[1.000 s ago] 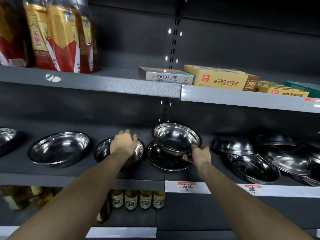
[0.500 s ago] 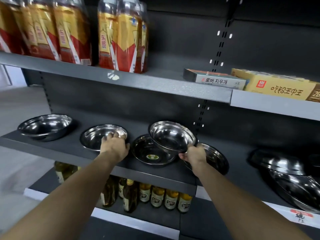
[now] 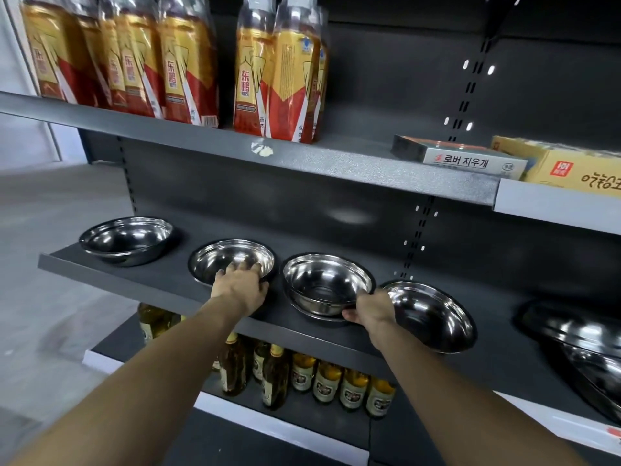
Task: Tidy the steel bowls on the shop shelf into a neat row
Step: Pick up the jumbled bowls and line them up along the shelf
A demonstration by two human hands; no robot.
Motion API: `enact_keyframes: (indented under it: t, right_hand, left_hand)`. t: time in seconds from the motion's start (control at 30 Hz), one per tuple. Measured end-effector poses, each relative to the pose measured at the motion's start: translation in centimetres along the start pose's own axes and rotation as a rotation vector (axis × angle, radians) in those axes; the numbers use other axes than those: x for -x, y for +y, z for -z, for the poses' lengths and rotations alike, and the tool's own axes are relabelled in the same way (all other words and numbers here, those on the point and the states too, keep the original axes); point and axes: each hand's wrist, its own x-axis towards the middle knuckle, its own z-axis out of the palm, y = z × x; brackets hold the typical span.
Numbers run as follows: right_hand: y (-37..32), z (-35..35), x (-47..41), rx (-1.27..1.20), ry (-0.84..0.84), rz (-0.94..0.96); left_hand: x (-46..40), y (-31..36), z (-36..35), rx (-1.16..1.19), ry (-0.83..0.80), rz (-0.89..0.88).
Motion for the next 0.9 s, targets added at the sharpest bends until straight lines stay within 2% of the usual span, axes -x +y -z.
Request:
enact_keyframes:
  t: [0.33, 0.5, 0.63, 0.9]
  right_hand:
    - [0.5, 0.0, 0.7, 0.072, 0.046, 0.010]
    - [0.9, 1.0, 1.1, 0.183, 0.048, 0.036]
    - [0.7, 2.9, 0.9, 0.140, 0.073, 0.045]
    - [1.7, 9.7, 0.5, 0.119, 0.228, 0.025]
  left_hand:
    - [-0.1, 1.2, -0.3, 0.073, 0.009, -0.034]
    - [-0.5, 3.0, 0.0, 0.119, 0.013, -0.078]
    - [-1.1, 6.3, 0.7, 0.063, 0.041, -0.192]
    - [-0.7, 15.4, 0.0, 0.026, 0.019, -0.430]
